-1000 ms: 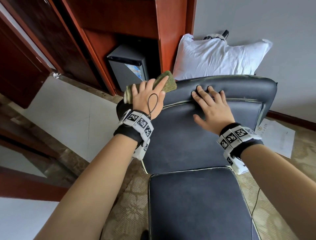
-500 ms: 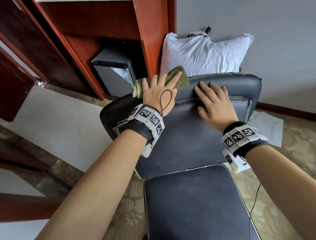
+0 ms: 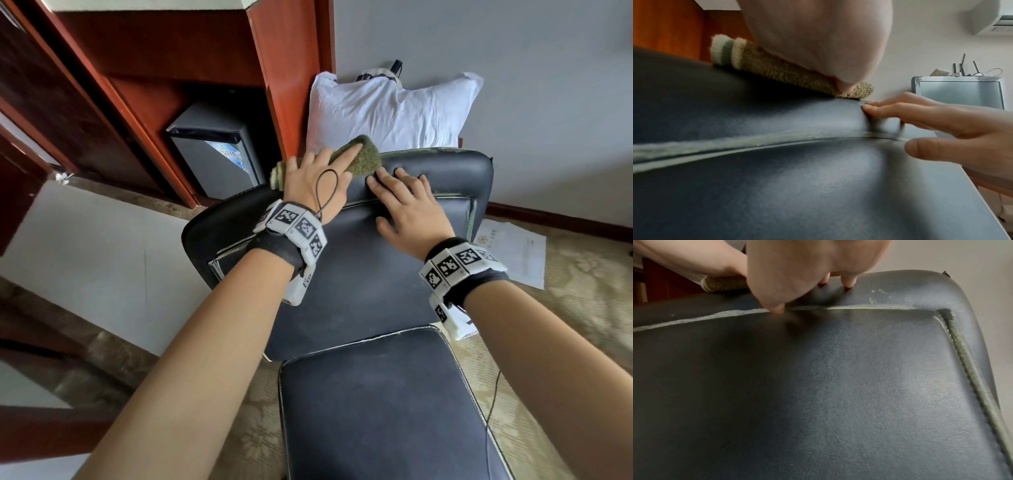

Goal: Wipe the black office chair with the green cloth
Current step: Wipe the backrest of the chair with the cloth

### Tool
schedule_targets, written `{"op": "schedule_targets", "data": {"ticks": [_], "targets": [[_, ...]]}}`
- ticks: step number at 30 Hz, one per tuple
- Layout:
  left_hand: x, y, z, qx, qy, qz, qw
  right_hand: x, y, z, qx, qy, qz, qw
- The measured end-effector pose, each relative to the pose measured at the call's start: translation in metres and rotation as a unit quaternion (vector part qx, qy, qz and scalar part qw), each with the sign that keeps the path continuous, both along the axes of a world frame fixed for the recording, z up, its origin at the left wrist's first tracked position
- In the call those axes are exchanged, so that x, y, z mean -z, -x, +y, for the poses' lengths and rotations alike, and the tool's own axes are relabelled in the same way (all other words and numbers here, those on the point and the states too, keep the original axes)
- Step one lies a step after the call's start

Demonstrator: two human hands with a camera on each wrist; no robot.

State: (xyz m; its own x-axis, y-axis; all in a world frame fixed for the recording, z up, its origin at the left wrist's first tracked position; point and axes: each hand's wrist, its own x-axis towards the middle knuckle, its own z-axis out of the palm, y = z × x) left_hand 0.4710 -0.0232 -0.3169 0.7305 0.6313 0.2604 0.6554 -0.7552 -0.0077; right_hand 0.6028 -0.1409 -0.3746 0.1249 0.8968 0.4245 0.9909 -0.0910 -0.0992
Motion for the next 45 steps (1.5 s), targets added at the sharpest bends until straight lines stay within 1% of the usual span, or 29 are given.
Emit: {"op": "schedule_targets", "data": {"ticks": [5, 7, 8, 10, 12, 14, 17, 20, 29, 33, 34, 36, 39, 40, 42, 43, 44, 45], "targets": [[0.001, 0.03, 0.01, -0.015, 0.008, -0.019, 1.0, -0.006, -0.001, -0.001, -0.02, 0.013, -0.018, 1.0], [0.001, 0.039, 0.011, -0.018, 0.005, -0.014, 1.0, -0.007, -0.003, -0.003, -0.03, 0.006, -0.032, 0.999], [0.0, 0.041, 0.009, -0.016, 0.002, -0.009, 1.0, -0.006, -0.006, -0.006, -0.027, 0.0, -0.039, 0.999], [-0.001, 0.037, 0.006, -0.01, 0.001, 0.004, 1.0, -0.005, -0.016, -0.013, 0.005, -0.021, -0.043, 0.999], [-0.001, 0.028, 0.002, -0.009, 0.0, 0.014, 1.0, 0.0, -0.027, -0.021, 0.046, -0.038, -0.028, 0.998], [0.001, 0.016, -0.003, -0.015, -0.013, 0.018, 1.0, 0.007, -0.035, -0.026, 0.062, -0.039, -0.028, 0.997], [0.004, -0.002, -0.007, -0.009, -0.028, 0.024, 0.999, 0.014, -0.04, -0.026, 0.057, -0.036, -0.026, 0.997], [0.002, -0.022, -0.006, 0.007, -0.02, 0.029, 0.999, 0.019, -0.042, -0.022, 0.054, -0.042, -0.017, 0.998], [0.0, -0.083, -0.021, 0.032, -0.021, 0.049, 0.998, 0.031, -0.055, -0.016, 0.051, -0.048, -0.042, 0.997], [-0.001, -0.106, -0.037, 0.048, -0.021, 0.066, 0.996, 0.032, -0.06, -0.022, 0.022, -0.043, -0.032, 0.998], [-0.001, -0.109, -0.039, 0.051, -0.015, 0.065, 0.996, 0.031, -0.062, -0.027, 0.012, -0.059, -0.024, 0.998], [-0.002, -0.109, -0.041, 0.059, -0.002, 0.055, 0.997, 0.023, -0.066, -0.038, 0.007, -0.129, 0.011, 0.992], [-0.004, -0.104, -0.039, 0.071, 0.007, 0.051, 0.996, -0.003, -0.071, -0.051, 0.071, -0.254, 0.064, 0.962], [-0.007, -0.101, -0.037, 0.082, 0.026, 0.041, 0.995, -0.014, -0.073, -0.048, 0.093, -0.273, 0.08, 0.954], [-0.016, -0.092, -0.035, 0.105, 0.113, -0.014, 0.988, -0.037, -0.076, -0.033, 0.109, -0.266, 0.101, 0.953], [-0.021, -0.084, -0.034, 0.109, 0.154, -0.065, 0.98, -0.047, -0.077, -0.023, 0.099, -0.243, 0.104, 0.959], [-0.025, -0.075, -0.031, 0.108, 0.17, -0.121, 0.972, -0.058, -0.077, -0.012, 0.076, -0.211, 0.107, 0.969], [-0.028, -0.064, -0.028, 0.099, 0.163, -0.166, 0.968, -0.066, -0.075, -0.001, 0.047, -0.171, 0.111, 0.978]]}}
